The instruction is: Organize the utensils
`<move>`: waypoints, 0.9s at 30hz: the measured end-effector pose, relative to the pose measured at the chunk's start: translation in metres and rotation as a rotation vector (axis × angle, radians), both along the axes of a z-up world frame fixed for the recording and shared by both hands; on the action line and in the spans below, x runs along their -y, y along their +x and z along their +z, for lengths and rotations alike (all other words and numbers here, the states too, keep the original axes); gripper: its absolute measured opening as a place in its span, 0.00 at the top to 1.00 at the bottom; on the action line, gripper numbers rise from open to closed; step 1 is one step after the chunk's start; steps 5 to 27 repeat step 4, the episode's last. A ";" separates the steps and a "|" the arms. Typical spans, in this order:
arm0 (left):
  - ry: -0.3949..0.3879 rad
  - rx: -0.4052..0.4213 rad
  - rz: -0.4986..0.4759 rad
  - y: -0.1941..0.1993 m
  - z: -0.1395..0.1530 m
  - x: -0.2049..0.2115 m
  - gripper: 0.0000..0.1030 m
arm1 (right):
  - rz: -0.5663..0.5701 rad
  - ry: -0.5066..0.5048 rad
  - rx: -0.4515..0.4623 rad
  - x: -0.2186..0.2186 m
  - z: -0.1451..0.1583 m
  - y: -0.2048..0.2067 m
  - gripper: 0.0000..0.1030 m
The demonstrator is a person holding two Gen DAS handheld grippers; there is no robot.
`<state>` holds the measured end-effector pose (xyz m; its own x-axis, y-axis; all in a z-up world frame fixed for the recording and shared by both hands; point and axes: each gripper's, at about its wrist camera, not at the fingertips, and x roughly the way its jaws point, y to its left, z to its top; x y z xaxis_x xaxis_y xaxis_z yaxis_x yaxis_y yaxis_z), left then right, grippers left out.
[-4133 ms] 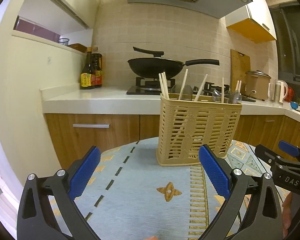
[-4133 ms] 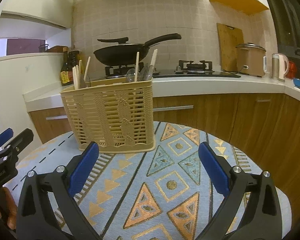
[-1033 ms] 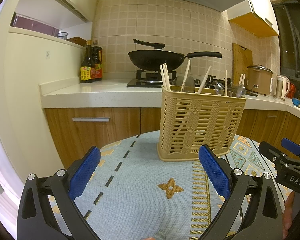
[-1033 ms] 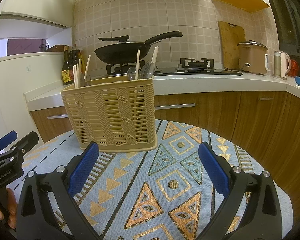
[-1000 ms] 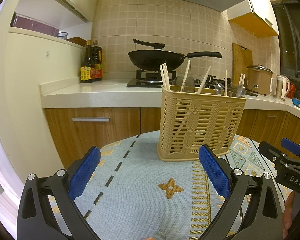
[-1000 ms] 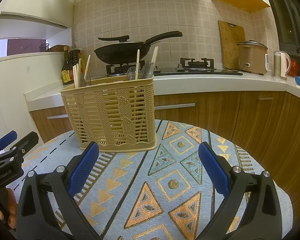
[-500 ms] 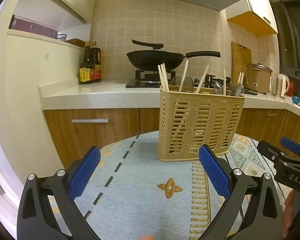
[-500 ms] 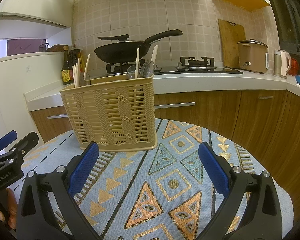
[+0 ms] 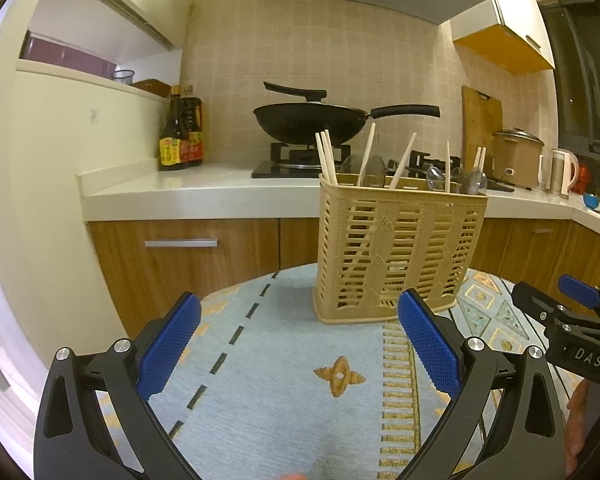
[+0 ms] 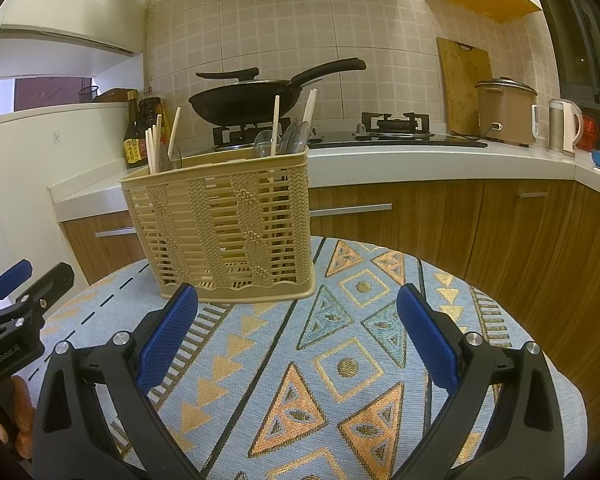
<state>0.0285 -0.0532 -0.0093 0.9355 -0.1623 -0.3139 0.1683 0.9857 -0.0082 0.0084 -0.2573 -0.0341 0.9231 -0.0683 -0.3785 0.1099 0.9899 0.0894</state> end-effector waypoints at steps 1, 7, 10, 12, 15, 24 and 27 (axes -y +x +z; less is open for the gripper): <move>-0.002 0.001 0.000 -0.001 0.000 0.000 0.07 | 0.000 0.001 0.000 0.000 0.000 0.000 0.08; -0.003 -0.012 -0.014 0.001 -0.001 0.000 0.07 | 0.000 0.004 -0.002 0.001 0.000 0.000 0.08; -0.003 -0.012 -0.014 0.001 -0.001 0.000 0.07 | 0.000 0.004 -0.002 0.001 0.000 0.000 0.08; -0.003 -0.012 -0.014 0.001 -0.001 0.000 0.07 | 0.000 0.004 -0.002 0.001 0.000 0.000 0.08; -0.003 -0.012 -0.014 0.001 -0.001 0.000 0.07 | 0.000 0.004 -0.002 0.001 0.000 0.000 0.08; -0.003 -0.012 -0.014 0.001 -0.001 0.000 0.07 | 0.000 0.004 -0.002 0.001 0.000 0.000 0.08; -0.003 -0.012 -0.014 0.001 -0.001 0.000 0.07 | 0.000 0.004 -0.002 0.001 0.000 0.000 0.08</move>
